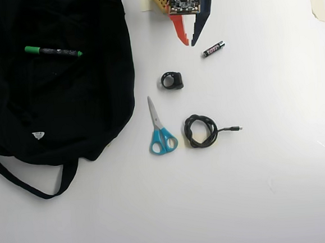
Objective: Put the green marker into the black bag
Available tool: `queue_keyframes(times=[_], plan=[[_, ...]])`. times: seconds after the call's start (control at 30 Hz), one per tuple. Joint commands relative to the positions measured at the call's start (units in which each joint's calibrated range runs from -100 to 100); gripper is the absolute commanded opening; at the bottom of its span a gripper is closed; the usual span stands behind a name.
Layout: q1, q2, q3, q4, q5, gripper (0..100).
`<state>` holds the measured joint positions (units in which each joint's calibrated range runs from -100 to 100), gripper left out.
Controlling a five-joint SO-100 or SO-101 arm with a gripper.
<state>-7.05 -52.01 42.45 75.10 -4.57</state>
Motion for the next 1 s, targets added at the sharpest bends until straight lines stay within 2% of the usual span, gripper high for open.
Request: queue_keyframes(times=[0.0, 0.57, 0.73, 0.97], plan=[[0.5, -6.5, 5.0, -0.9, 1.2, 2], [-0.1, -34.7, 31.0, -0.9, 1.3, 2], [0.0, -41.2, 36.7, -0.9, 5.8, 2], [0.7, -47.2, 44.3, -0.9, 5.8, 2]])
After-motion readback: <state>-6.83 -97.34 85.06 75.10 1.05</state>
